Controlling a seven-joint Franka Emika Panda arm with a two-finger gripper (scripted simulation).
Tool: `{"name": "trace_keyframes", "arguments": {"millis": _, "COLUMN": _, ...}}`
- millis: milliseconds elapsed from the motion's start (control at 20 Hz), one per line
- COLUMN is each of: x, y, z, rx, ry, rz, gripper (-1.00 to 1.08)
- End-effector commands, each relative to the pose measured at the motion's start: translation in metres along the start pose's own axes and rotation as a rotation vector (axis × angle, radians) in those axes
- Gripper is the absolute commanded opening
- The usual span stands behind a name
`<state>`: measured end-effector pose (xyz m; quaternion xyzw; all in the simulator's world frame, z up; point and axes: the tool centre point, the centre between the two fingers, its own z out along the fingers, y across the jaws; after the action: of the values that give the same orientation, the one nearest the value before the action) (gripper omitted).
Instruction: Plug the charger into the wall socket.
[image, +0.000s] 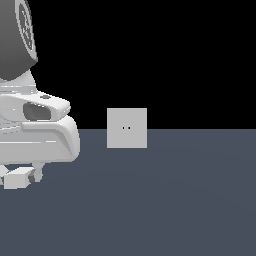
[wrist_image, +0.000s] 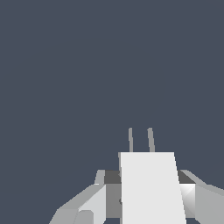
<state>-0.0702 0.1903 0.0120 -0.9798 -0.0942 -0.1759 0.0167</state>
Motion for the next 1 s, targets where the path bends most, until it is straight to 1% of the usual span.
{"name": "trace_keyframes", "arguments": {"millis": 0, "x": 0.0, "y": 0.0, "z": 0.0, "rx": 0.0, "ry": 0.001, "rz": 0.0, "gripper": -1.0}}
{"name": "trace_keyframes", "arguments": {"millis": 550, "x": 0.0, "y": 0.002, "z": -0.001, "rx": 0.0, "ry": 0.001, "rz": 0.002, "gripper": -1.0}}
{"name": "trace_keyframes", "arguments": {"millis": 750, "x": 0.002, "y": 0.014, "z": -0.006, "rx": -0.004, "ry": 0.001, "rz": 0.011, "gripper": -1.0}}
{"name": "trace_keyframes", "arguments": {"millis": 950, "x": 0.004, "y": 0.033, "z": -0.015, "rx": -0.01, "ry": 0.001, "rz": 0.026, "gripper": -1.0}}
